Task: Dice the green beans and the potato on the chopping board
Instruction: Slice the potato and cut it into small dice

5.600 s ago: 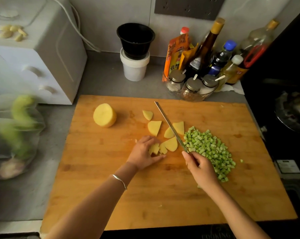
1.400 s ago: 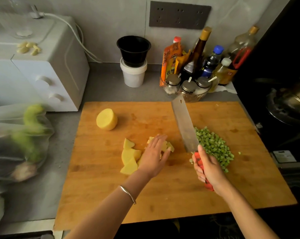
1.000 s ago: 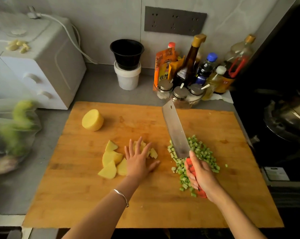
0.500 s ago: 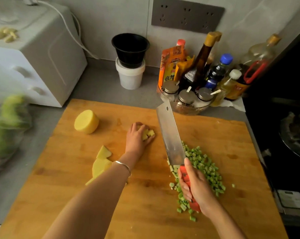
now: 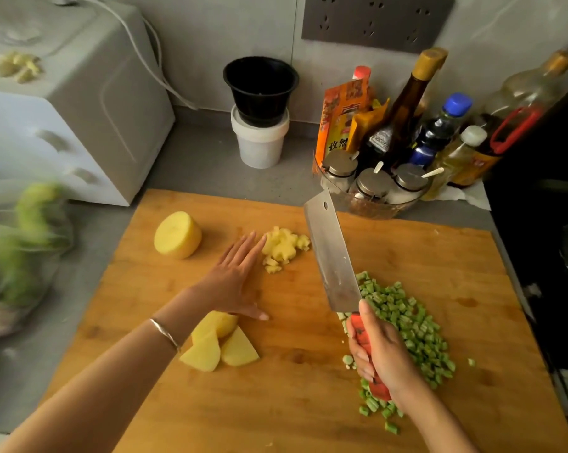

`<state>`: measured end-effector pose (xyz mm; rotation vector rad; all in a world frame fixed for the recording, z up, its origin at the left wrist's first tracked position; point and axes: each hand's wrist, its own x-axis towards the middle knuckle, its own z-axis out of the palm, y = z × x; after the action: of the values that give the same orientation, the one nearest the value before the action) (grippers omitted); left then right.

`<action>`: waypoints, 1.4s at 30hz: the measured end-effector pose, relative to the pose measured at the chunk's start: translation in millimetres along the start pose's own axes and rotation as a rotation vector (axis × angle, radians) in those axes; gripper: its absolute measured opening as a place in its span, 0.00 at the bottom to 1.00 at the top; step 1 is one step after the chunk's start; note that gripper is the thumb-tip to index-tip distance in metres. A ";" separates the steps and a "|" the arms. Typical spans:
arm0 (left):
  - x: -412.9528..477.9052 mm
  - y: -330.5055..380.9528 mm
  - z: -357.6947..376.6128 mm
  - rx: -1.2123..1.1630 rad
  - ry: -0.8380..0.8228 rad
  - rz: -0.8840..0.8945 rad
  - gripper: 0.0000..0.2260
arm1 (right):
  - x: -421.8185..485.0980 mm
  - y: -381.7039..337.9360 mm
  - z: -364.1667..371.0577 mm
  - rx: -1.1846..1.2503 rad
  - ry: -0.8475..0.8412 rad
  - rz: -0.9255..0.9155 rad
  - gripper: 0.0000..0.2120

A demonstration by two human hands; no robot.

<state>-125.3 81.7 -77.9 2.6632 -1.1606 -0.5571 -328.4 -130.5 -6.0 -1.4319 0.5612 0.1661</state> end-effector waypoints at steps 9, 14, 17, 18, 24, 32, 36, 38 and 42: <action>30.6 3.5 -12.0 -0.092 0.196 -0.177 0.55 | -2.3 2.6 14.1 0.000 0.012 -0.015 0.24; -13.0 10.2 -19.4 -0.377 0.398 -0.091 0.47 | -10.4 10.0 26.0 0.001 0.009 -0.004 0.25; -63.6 4.0 -11.8 -0.364 0.444 0.004 0.36 | -15.1 15.2 35.1 0.000 -0.001 0.012 0.25; -77.9 1.4 -5.8 -0.334 0.413 0.027 0.35 | -15.9 16.7 37.9 -0.005 -0.003 0.011 0.25; -116.5 -6.2 38.6 -0.289 0.409 0.008 0.20 | -22.1 23.1 56.1 -0.020 0.009 0.003 0.26; -110.8 18.8 21.3 -0.597 0.527 -0.164 0.07 | -34.2 21.1 71.6 -0.039 0.040 0.015 0.31; -95.9 48.1 15.4 -0.835 0.383 -0.190 0.10 | -40.2 17.8 73.1 -0.051 0.053 0.020 0.26; -89.5 57.1 24.2 -0.761 0.348 -0.141 0.11 | -42.7 17.4 70.9 -0.051 0.066 0.020 0.26; -91.9 40.8 31.5 -0.395 0.488 -0.061 0.12 | -45.1 18.1 66.6 -0.048 0.069 0.021 0.25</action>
<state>-222.7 121.0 -69.7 2.3092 -0.7411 -0.1083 -357.3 -53.6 1.1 -1.4828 0.6324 0.1478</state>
